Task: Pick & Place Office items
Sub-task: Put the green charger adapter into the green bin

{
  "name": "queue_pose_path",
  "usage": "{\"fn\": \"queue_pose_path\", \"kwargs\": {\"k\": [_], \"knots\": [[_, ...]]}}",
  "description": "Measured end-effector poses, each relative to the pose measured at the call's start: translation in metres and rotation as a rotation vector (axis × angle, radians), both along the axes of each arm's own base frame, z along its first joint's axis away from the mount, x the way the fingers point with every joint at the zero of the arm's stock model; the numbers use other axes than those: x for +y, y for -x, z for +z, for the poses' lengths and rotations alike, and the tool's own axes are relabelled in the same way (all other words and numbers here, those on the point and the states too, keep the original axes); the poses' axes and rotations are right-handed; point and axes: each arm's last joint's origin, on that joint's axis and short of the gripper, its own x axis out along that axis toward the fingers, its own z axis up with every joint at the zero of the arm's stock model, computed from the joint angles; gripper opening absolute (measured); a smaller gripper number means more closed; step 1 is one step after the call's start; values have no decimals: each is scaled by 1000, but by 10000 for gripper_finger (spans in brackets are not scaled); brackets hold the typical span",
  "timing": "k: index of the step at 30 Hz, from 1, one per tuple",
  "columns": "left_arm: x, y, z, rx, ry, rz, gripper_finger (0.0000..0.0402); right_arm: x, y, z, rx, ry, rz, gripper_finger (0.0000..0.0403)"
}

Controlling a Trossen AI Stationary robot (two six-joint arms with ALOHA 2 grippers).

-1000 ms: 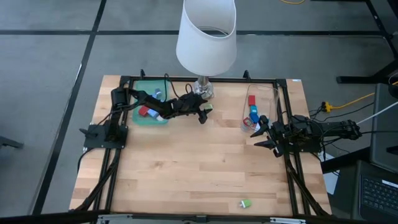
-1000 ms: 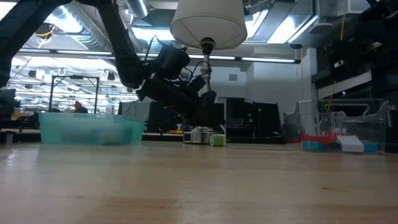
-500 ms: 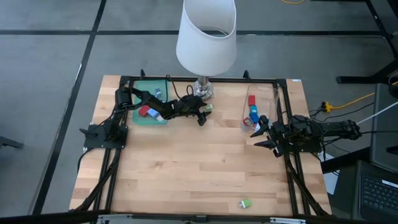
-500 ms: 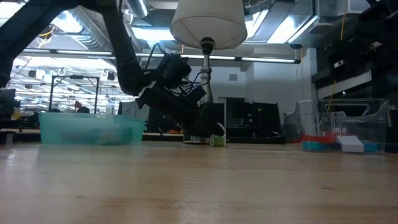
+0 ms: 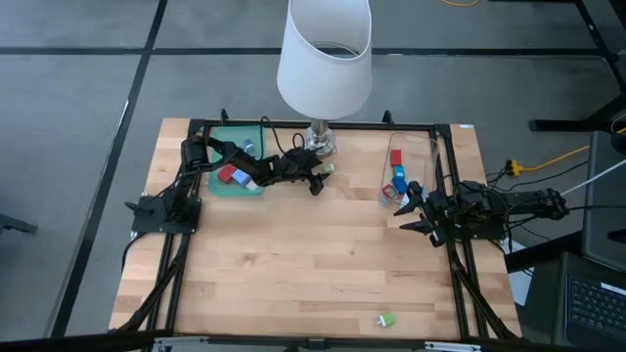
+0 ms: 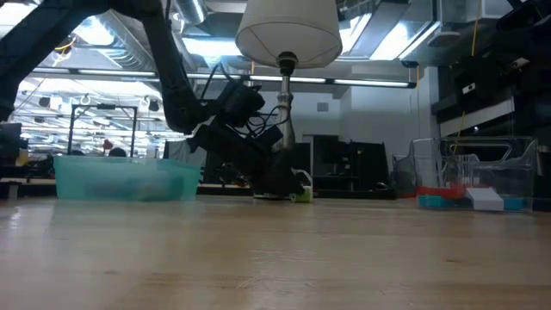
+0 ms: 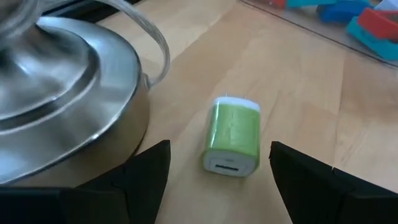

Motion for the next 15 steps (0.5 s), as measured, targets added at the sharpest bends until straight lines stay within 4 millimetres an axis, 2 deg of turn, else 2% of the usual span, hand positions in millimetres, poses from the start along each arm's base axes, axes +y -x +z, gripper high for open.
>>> {"fn": "queue_pose_path", "kwargs": {"k": [3,8,15], "knots": [[-1,-2,-5,-25,20,-20,269,0,0,0,0,0,0,192],[-5,-15,-10,-55,26,-35,269,0,0,0,0,0,0,192],[-6,-27,-9,-62,23,-5,267,0,0,0,0,0,0,192]]}}
